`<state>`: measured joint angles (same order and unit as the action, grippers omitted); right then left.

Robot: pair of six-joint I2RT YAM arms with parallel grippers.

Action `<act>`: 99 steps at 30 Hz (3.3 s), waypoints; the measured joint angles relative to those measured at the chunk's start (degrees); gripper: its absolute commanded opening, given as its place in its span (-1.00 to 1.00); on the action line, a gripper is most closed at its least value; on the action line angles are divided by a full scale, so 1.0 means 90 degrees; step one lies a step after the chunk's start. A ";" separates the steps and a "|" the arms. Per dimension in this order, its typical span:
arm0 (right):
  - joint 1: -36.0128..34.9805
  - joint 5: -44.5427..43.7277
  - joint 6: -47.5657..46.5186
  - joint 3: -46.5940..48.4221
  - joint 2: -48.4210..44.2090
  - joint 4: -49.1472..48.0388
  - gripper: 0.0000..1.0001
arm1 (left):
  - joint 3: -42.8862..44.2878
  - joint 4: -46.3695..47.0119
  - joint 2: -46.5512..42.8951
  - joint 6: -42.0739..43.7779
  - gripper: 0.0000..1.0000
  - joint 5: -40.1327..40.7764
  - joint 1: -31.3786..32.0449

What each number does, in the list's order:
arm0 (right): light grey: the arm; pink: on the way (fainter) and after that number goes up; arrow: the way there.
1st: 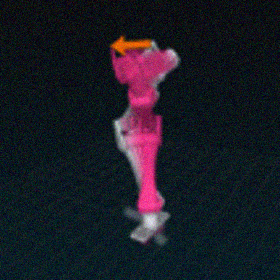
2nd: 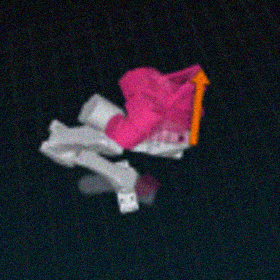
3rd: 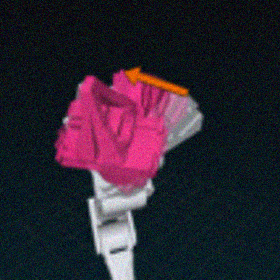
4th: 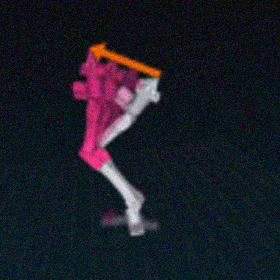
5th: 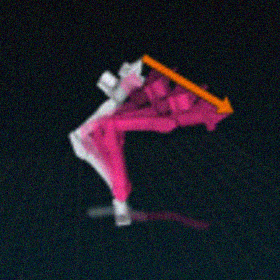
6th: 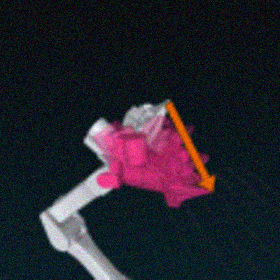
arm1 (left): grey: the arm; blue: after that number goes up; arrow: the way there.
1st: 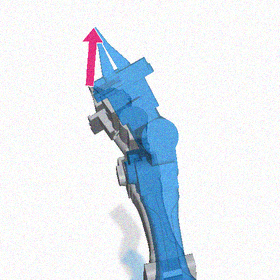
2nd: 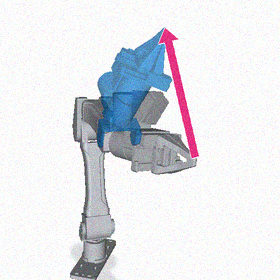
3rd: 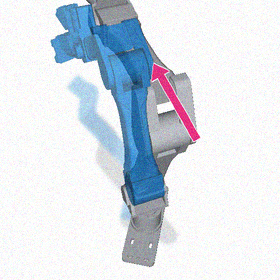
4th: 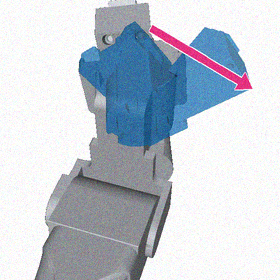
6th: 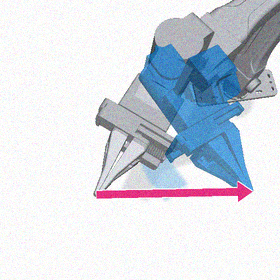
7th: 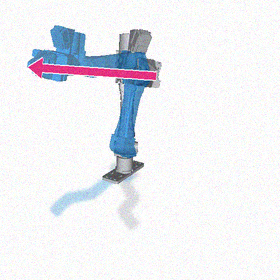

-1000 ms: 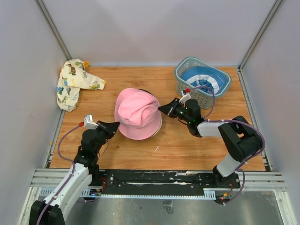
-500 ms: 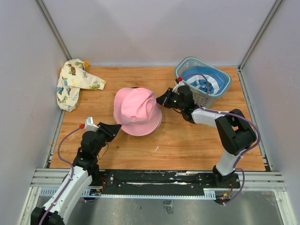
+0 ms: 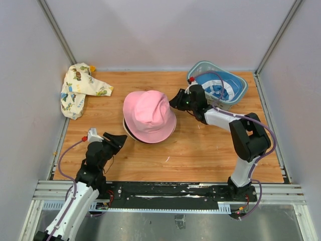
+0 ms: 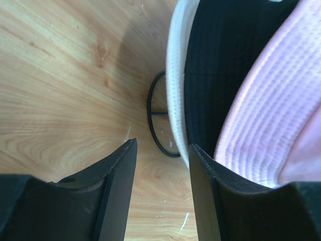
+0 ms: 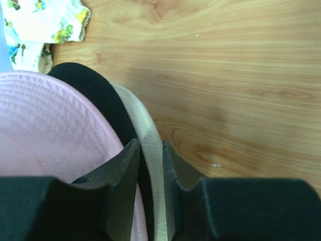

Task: Stack the hats
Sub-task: Stack the hat on the hat.

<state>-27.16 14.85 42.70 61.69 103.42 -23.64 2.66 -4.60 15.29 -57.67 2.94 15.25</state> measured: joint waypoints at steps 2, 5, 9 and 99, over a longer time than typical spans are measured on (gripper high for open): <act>0.0053 -0.0036 -0.0080 0.0000 0.0000 0.0148 -0.37 | 0.0182 -0.0143 0.0027 0.0051 0.01 0.0100 0.0000; 0.0138 -0.0075 -0.0151 -0.0002 -0.0002 0.0240 -0.29 | 0.0498 -0.0172 0.0136 0.0114 0.02 0.0197 0.0000; 0.0189 -0.0107 -0.0194 -0.0066 -0.0092 0.0238 -0.21 | 0.0843 -0.0131 0.0270 0.0204 0.09 0.0291 0.0000; 0.0410 0.1547 0.1581 -0.3636 -0.1540 -0.3786 0.04 | 0.2069 0.5724 0.5938 0.0636 -0.93 -0.3684 -0.1931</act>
<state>-23.46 28.77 56.93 28.97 89.56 -57.71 21.28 46.92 68.73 -51.94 -30.22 -2.13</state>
